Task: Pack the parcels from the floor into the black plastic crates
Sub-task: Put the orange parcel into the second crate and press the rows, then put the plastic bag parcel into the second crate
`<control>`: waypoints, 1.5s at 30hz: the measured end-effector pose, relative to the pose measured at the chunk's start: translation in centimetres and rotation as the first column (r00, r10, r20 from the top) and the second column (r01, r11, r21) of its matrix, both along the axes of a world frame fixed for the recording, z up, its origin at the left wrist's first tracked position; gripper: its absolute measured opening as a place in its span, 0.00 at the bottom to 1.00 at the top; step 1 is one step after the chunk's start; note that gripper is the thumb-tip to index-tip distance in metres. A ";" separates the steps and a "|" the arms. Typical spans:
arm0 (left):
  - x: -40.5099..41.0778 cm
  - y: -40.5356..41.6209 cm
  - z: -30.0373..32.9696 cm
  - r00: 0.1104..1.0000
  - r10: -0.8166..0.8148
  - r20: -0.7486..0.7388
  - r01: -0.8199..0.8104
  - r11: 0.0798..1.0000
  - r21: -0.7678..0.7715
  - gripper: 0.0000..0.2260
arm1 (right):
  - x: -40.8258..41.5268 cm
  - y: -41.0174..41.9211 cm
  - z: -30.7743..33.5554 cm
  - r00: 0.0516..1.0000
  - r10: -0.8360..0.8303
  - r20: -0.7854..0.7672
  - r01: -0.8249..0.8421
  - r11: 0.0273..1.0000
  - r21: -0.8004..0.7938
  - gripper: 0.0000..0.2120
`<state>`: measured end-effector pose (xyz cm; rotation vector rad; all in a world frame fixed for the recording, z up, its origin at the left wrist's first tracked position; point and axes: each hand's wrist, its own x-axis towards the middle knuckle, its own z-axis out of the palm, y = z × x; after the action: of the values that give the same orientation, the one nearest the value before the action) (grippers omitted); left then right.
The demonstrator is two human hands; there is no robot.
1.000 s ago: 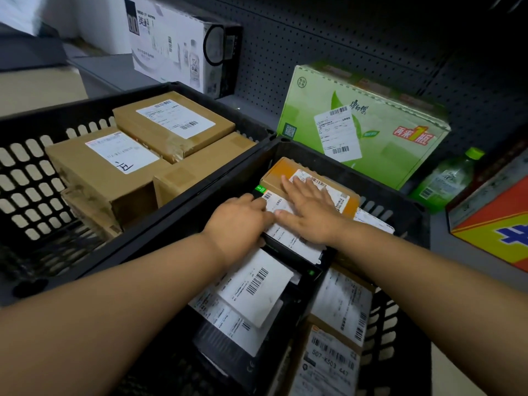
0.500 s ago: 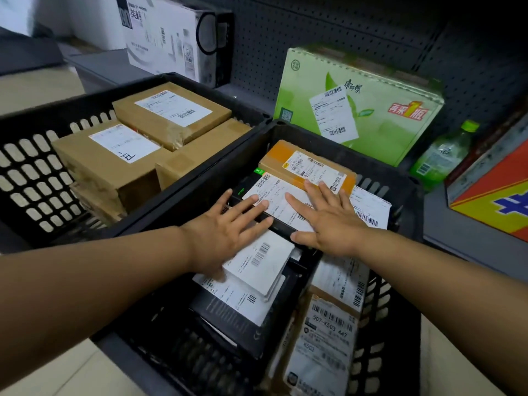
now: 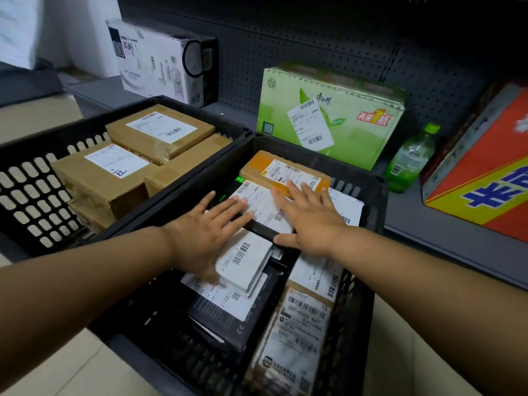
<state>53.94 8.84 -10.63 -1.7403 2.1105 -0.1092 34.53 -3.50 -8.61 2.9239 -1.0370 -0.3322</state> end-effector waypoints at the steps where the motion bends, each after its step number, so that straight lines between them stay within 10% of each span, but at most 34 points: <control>1: -0.5 0.2 0.6 0.999 0.001 -0.049 -0.003 0.999 -0.046 0.54 | -0.8 0.3 0.7 0.999 0.015 0.040 -0.014 1.000 -0.026 0.42; 9: -12.9 -3.4 6.0 0.922 -0.271 -0.275 0.122 0.880 -0.458 0.36 | -14.0 1.1 5.7 0.972 0.076 0.220 -0.015 0.964 -0.266 0.41; 19: -33.3 -9.3 5.0 0.830 -0.446 -0.334 0.295 0.860 -0.416 0.36 | -40.6 -2.9 3.4 0.916 -0.356 0.183 0.393 0.889 -0.237 0.32; 31: -49.5 -11.1 -2.5 0.764 -0.401 -0.505 0.351 0.916 -0.196 0.41 | -62.6 0.5 -11.1 0.306 -0.950 -0.061 0.943 0.293 0.155 0.36; 35: -51.5 -11.0 -4.4 0.758 -0.362 -0.543 0.338 0.930 -0.148 0.41 | -64.5 1.0 -14.6 0.112 -0.992 -0.063 0.934 0.084 0.347 0.45; 41: -52.2 -11.1 -6.0 0.773 -0.290 -0.565 0.300 0.951 -0.078 0.41 | -63.7 0.8 -15.9 0.111 -0.994 0.012 0.937 0.109 0.331 0.52; 45: -51.5 -11.2 -6.5 0.797 -0.233 -0.558 0.273 0.962 -0.011 0.41 | -64.4 -0.2 -16.2 -0.204 -0.970 0.132 0.815 -0.094 0.572 0.60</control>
<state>2.40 -2.33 -17.14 -1.5616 2.7161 0.4530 -29.87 -3.75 -24.83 1.4299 -3.4136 0.5355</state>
